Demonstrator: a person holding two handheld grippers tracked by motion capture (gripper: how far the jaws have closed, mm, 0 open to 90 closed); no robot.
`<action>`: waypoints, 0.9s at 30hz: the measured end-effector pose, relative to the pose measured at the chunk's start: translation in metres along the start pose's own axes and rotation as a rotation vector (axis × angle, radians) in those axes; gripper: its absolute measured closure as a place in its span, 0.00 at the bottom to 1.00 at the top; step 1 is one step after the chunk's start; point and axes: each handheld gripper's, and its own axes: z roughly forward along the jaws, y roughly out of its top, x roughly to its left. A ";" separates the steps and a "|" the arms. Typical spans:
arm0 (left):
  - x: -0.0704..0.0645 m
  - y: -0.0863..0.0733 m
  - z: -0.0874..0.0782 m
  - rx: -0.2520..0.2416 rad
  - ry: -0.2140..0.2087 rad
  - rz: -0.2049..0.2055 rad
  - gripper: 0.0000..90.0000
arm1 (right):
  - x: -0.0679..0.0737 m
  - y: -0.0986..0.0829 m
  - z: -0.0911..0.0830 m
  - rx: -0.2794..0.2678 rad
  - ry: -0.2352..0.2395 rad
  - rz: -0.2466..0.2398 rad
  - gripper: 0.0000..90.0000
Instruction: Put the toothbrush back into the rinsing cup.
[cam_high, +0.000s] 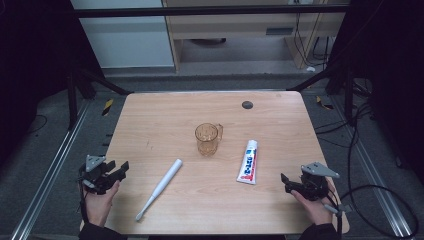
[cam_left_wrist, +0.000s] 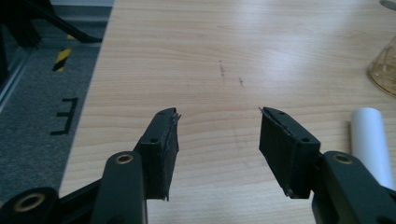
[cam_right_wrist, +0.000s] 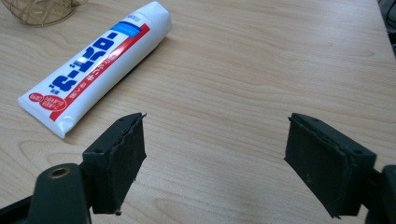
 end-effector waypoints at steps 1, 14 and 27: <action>-0.002 0.001 0.000 0.006 -0.014 -0.008 0.52 | 0.001 0.000 0.000 0.006 0.005 0.002 0.23; -0.041 0.013 0.001 0.039 -0.109 0.051 0.82 | 0.012 0.003 -0.002 -0.005 0.026 -0.033 0.25; -0.070 0.023 0.016 0.068 -0.113 0.126 1.00 | 0.016 0.005 -0.004 -0.006 0.031 -0.033 0.26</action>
